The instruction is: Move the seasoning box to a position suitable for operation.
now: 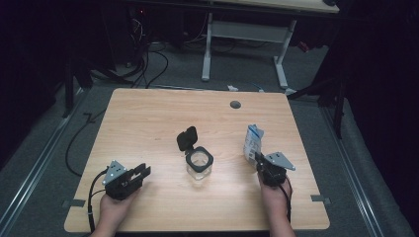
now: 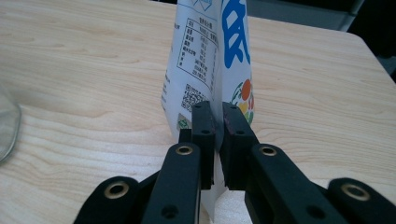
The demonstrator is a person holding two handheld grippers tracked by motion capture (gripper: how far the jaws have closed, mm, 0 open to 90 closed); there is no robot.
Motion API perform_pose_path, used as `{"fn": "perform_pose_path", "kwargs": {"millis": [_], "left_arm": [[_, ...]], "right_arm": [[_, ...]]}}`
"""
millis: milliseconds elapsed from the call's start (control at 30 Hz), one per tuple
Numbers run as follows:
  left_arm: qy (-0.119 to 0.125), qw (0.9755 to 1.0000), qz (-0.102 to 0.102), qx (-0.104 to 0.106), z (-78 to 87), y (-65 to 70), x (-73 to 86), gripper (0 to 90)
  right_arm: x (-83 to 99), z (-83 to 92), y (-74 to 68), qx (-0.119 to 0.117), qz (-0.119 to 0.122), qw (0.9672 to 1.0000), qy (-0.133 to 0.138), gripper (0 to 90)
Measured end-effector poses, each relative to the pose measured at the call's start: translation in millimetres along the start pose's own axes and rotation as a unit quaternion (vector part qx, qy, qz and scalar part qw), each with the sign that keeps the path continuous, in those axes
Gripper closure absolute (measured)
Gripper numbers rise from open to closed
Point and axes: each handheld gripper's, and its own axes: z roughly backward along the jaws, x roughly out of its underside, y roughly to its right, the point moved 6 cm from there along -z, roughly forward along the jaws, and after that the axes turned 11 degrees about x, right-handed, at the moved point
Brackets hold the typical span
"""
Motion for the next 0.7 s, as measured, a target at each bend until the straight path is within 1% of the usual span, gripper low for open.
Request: {"fn": "perform_pose_path", "kwargs": {"millis": [33,67,133,200,300,333,400,433,467,500,533,567,667,700], "left_arm": [[0.0,1.0,0.0,0.0,0.0,0.0,0.0,70.4],[0.001,1.0,0.0,0.0,-0.2,0.1,0.0,70.4],[0.001,1.0,-0.001,-0.001,-0.2,0.1,0.0,70.4],[0.0,1.0,-0.001,0.0,-0.2,0.0,0.0,70.4],[0.001,1.0,0.0,0.0,0.2,-0.1,-0.1,70.4],[0.001,1.0,0.0,0.0,0.4,-0.2,-0.2,70.4],[0.001,1.0,0.0,-0.001,0.8,-0.4,-0.3,70.4],[0.002,1.0,0.0,-0.001,0.9,-0.6,-0.4,70.4],[0.003,1.0,0.0,-0.002,0.9,-0.7,-0.5,70.4],[0.003,1.0,0.001,-0.002,0.9,-0.9,-0.5,70.4],[0.003,1.0,0.001,-0.002,0.9,-1.0,-0.5,70.4],[0.003,1.0,0.001,-0.002,0.8,-1.0,-0.4,70.4],[0.002,1.0,0.0,-0.001,0.7,-0.6,-0.4,70.4],[0.002,1.0,0.0,0.0,0.7,-0.6,-0.4,70.4]], "right_arm": [[-0.3,0.3,0.3,0.001,-0.005,1.0,0.0,75.1],[-1.2,-0.1,0.5,0.0,-0.013,0.9999,0.005,64.7],[-2.3,-1.4,0.6,-0.008,-0.023,0.9997,0.008,59.8],[-3.9,-4.3,-0.1,-0.006,-0.022,0.9997,0.013,52.6],[-6.5,-8.9,-4.1,-0.008,-0.012,0.9999,0.006,49.8],[-7.7,-10.1,-5.0,-0.002,-0.003,1.0,0.006,51.5],[-8.9,-11.8,-6.9,0.003,0.008,1.0,0.005,60.9],[-9.2,-11.7,-6.7,0.0,0.008,0.9999,0.006,68.9],[-9.7,-10.7,-6.0,-0.005,0.002,0.9999,0.01,81.6],[-10.6,-9.3,-5.1,-0.007,-0.004,0.9999,0.012,86.4],[-10.9,-9.3,-4.6,-0.009,-0.009,0.9999,0.009,87.1],[-10.8,-9.3,-4.6,-0.016,-0.013,0.9998,0.005,87.5],[-10.8,-9.1,-4.1,-0.019,-0.016,0.9997,0.002,87.9],[-10.8,-9.1,-3.7,-0.022,-0.02,0.9996,0.001,87.9]]}}
